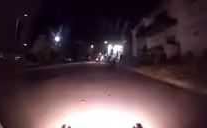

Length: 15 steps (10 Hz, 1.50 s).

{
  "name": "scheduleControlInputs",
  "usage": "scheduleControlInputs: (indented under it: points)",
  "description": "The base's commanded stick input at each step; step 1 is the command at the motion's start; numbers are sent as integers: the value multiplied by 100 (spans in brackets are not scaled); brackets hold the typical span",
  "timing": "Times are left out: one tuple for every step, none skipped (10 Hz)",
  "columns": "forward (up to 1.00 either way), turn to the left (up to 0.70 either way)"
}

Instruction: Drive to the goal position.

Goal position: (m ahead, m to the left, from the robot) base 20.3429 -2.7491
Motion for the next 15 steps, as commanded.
scheduleControlInputs:
  points:
    - [60, 0]
    - [60, 0]
    - [60, 0]
    - [60, 0]
    - [60, 0]
    - [60, 0]
    - [60, 0]
    - [60, 0]
    - [60, 0]
    - [60, 0]
    - [60, 0]
    - [60, 0]
    - [60, 0]
    - [60, 0]
    - [60, 0]
